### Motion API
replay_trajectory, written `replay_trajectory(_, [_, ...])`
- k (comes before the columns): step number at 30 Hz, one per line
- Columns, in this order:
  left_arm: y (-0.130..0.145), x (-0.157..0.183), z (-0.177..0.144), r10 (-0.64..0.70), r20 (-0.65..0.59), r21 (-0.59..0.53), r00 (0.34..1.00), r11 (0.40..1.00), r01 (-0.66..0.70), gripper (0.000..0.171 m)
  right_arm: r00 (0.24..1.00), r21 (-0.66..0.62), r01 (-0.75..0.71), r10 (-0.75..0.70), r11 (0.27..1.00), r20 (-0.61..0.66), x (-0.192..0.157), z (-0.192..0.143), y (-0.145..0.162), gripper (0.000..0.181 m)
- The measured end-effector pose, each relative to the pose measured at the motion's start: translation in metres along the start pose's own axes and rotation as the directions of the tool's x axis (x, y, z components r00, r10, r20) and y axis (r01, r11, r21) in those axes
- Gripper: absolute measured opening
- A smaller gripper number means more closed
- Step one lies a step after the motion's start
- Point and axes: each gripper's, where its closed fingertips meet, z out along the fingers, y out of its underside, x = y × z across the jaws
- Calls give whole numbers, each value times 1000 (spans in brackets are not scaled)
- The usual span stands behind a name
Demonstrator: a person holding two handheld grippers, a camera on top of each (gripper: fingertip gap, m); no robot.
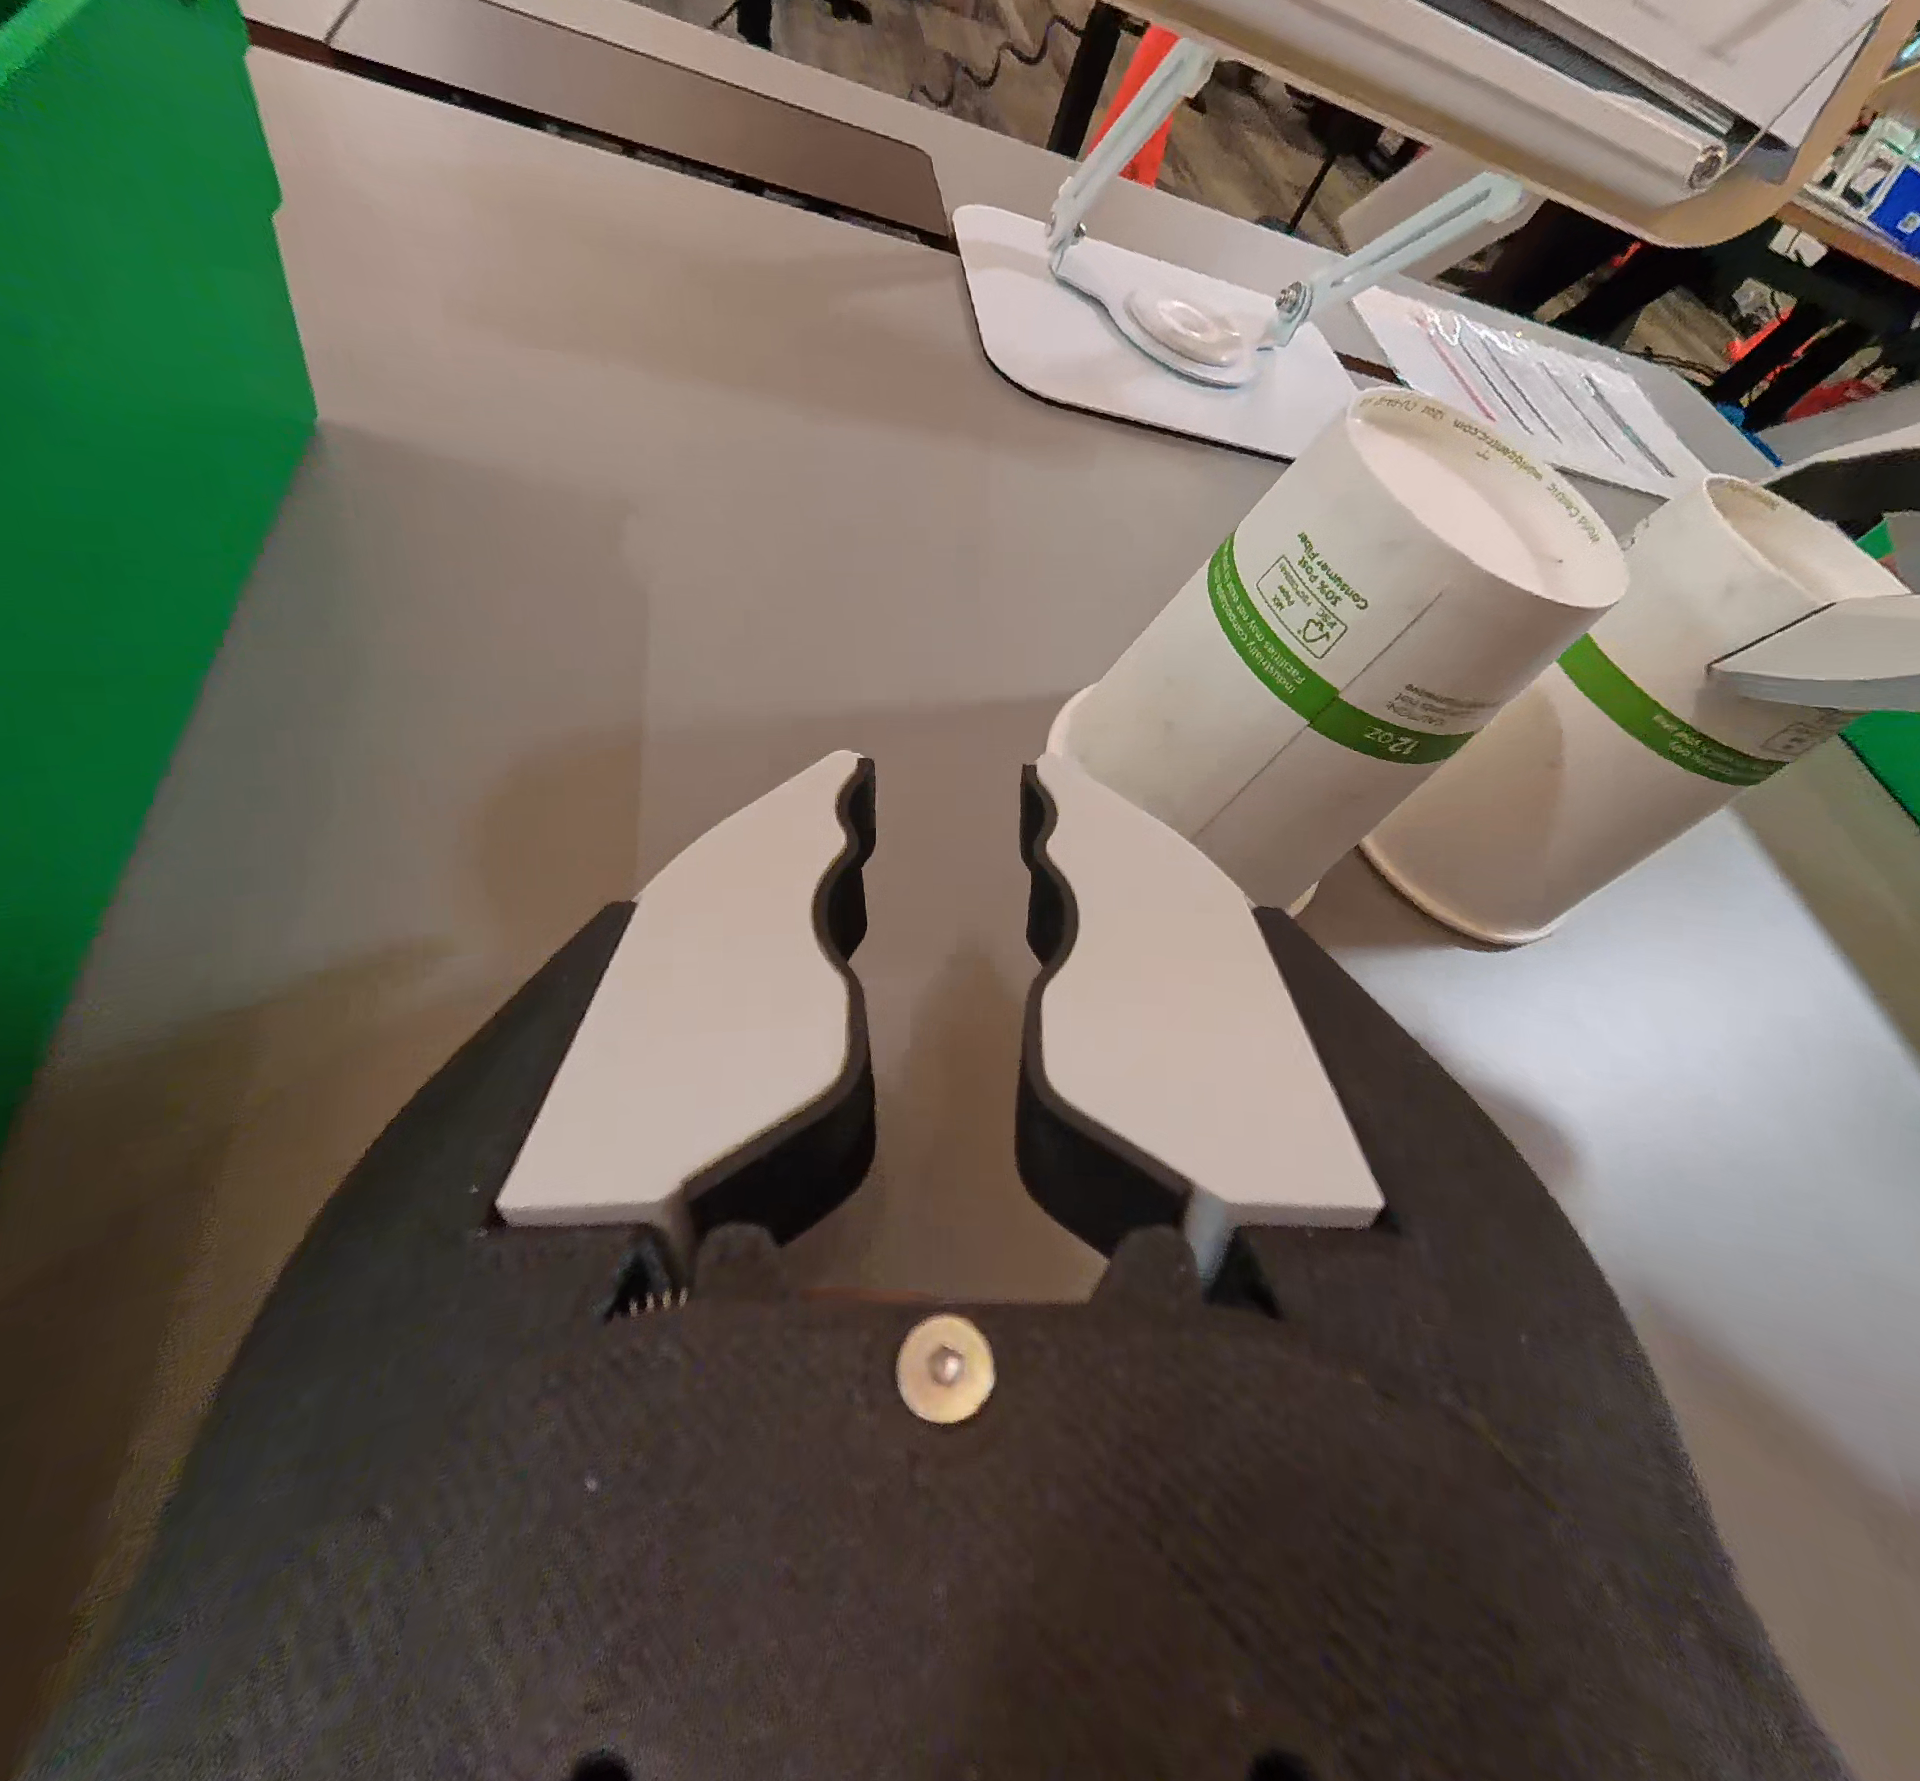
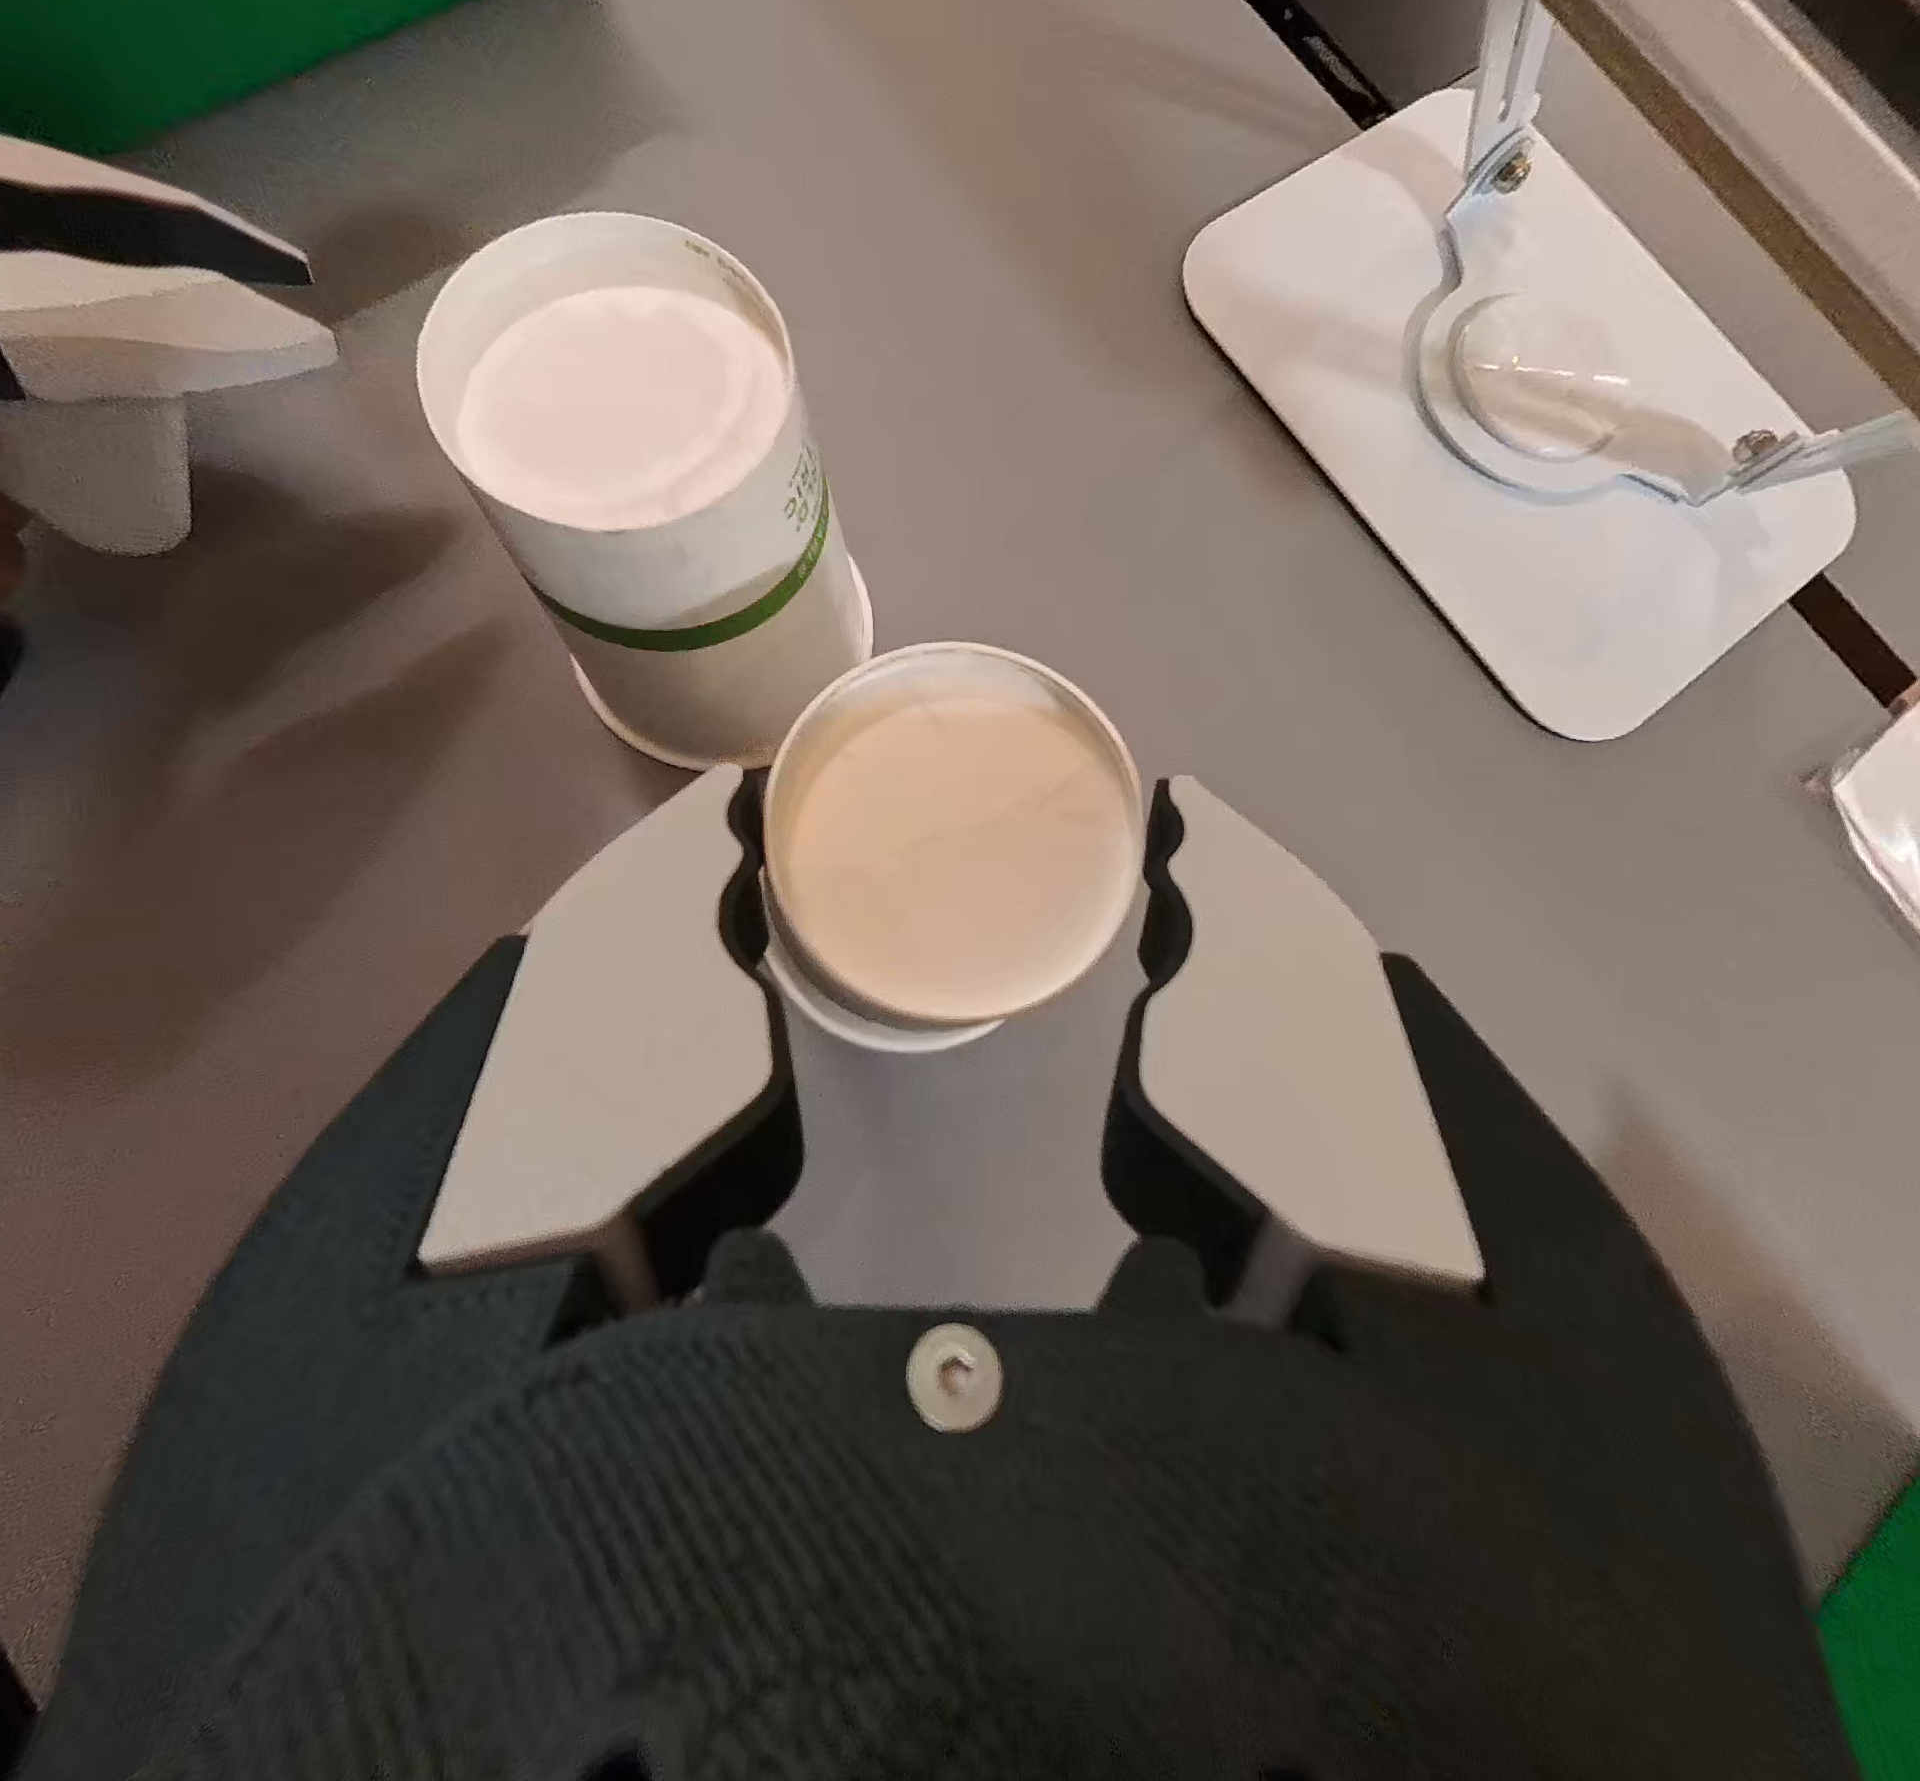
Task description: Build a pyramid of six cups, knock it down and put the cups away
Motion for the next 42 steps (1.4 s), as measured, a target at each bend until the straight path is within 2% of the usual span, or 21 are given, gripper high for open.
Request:
replay_trajectory(12, [3, 2, -12, 55, -7, -6, 998, 998, -55, 27, 1000, 5, 30, -30, 1000, -1, -5, 8, -8, 72])
replay_trajectory(31, [6, 4, -14, 28, -23, -21, 999, 999, -29, 27, 999, 37, 45, -45, 998, -14, -3, 9, -10, 73])
replay_trajectory(34, [7, 4, -14, 31, -25, -23, 999, 999, -32, 27, 997, 16, 74, -73, 997, -22, -2, 5, -9, 83])
replay_trajectory(38, [7, 5, -14, 29, -28, -25, 999, 999, -30, 27, 999, 80, 38, -40, 996, 13, 0, -10, -19, 87])
replay_trajectory(42, [3, 8, -13, 24, -37, -14, 999, 1000, -25, 27, 998, 222, -49, 43, 974, 34, 12, -32, -32, 83])
